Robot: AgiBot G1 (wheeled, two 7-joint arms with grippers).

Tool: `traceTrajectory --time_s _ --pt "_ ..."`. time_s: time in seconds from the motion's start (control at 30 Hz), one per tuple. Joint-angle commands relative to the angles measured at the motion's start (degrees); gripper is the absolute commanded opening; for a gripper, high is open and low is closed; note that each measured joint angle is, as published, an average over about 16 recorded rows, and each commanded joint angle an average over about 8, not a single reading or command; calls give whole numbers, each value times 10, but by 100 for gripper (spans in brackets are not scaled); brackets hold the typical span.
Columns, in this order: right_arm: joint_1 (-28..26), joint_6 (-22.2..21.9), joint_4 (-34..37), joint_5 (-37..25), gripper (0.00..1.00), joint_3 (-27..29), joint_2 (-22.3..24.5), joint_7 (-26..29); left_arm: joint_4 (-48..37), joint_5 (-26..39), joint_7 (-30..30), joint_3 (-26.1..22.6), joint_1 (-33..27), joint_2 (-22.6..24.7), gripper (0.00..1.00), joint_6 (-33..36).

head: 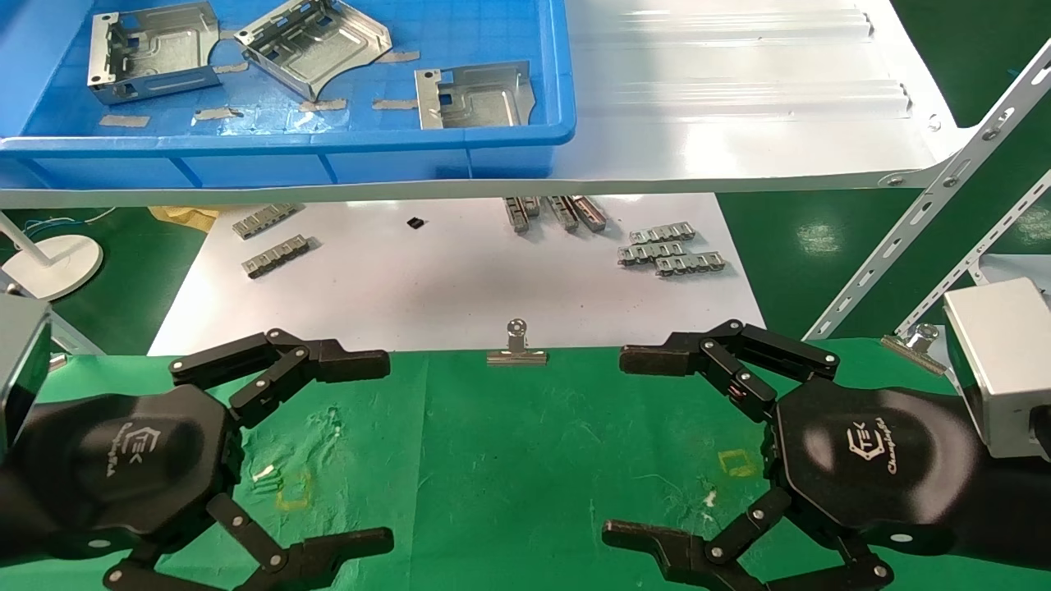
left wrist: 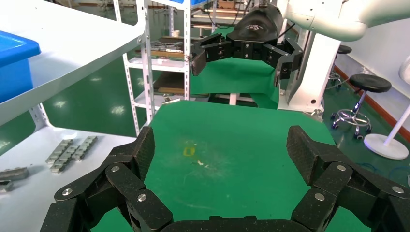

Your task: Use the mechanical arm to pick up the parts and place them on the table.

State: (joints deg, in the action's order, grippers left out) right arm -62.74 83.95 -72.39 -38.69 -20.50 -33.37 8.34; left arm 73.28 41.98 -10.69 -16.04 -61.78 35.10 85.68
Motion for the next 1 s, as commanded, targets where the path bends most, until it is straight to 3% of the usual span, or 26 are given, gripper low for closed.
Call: traceTrajectory --time_s 0.03,1.0 --pt "0 0 0 0 0 0 0 0 0 0 0 0 0 0 100 0" --pt "0 0 0 0 0 0 0 0 0 0 0 0 0 0 100 0"
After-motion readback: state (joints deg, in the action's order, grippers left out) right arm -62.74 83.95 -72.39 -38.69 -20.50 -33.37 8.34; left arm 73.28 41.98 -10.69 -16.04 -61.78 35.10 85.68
